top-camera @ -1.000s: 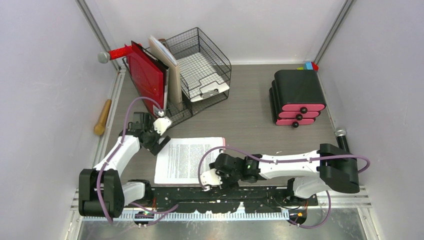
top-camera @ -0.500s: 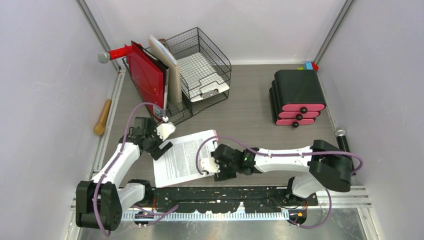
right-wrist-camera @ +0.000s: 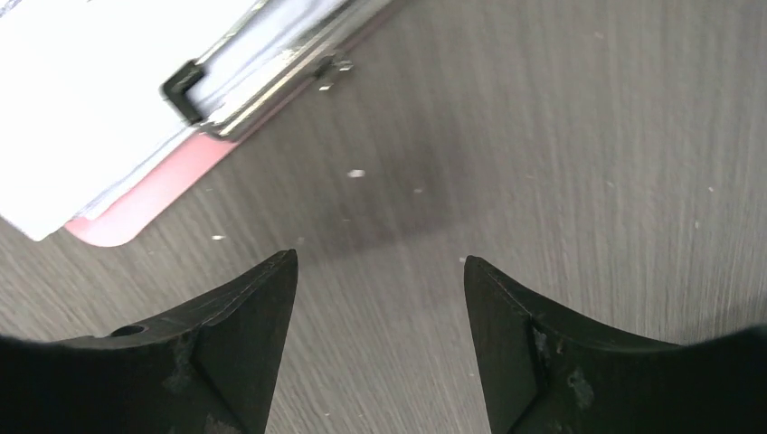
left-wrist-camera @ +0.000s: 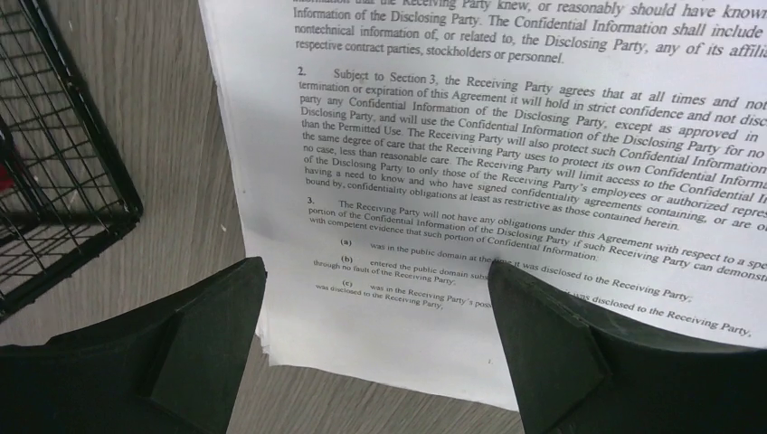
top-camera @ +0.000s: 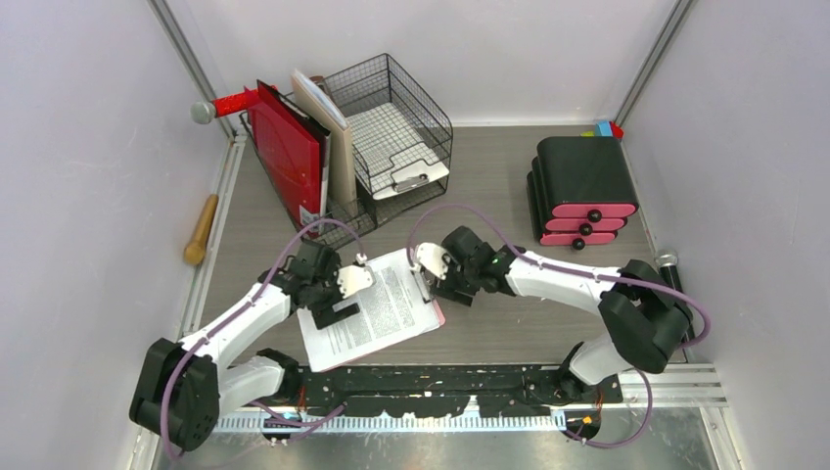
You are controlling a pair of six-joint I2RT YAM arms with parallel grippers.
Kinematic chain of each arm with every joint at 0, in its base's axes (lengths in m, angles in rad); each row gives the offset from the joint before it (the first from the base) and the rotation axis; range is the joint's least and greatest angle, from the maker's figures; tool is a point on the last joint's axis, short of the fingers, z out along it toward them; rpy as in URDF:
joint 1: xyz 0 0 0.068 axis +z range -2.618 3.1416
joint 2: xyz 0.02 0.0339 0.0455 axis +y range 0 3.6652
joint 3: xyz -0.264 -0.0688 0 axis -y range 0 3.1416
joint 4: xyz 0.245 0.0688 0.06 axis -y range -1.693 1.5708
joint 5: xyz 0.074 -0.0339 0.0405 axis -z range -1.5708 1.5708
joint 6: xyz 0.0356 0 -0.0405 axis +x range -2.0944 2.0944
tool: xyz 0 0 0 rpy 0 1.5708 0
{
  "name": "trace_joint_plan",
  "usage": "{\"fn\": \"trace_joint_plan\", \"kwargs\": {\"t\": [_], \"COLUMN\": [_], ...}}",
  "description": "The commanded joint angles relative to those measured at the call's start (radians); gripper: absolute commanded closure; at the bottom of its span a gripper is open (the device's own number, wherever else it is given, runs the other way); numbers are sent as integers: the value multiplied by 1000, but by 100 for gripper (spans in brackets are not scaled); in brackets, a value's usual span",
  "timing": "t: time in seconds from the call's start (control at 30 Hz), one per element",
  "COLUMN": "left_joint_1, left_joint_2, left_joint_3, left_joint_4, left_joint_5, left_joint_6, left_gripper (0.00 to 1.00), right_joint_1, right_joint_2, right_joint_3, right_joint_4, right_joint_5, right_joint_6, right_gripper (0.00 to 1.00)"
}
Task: Organize the desk
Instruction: Pick up the folder from the center of the board.
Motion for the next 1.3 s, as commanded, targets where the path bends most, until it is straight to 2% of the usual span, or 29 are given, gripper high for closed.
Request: {"fn": "trace_joint_plan", "kwargs": {"t": [0.0,0.2,0.4,0.57,0.8,1.07,1.27], "left_joint_1": [-73,-78,-48,93,299,413,473], "left_joint_2": [23,-13,-91,-81,-84,-60,57], "left_joint_3": [33,96,147,172,146,123,147], "left_joint_4": [-9,-28,-49,-79,-99,-35,53], "left_joint_5": [-19,-44,-83,-49,-26,-65,-60], "left_joint_6": [-47,-158,-246,-261,-209,-209,-248], "left_gripper": [1,0,0,0,0,0,0], "right_joint_1": [-71,-72,70,195,287,293,268], "right_joint_2": [-15,-122,-155,-92,16,118,163], "right_joint_3": [77,42,23,38,98,145,148], "right_joint_4": [-51,-144,-156,-128,-90,-30,-23], "right_joint_5": [-99,-233,-216,-188,-133,-39,65], "right_joint_6": [62,14,18,15,-14,-34,-15], "right_gripper": [27,26,26,26,26,28,30]}}
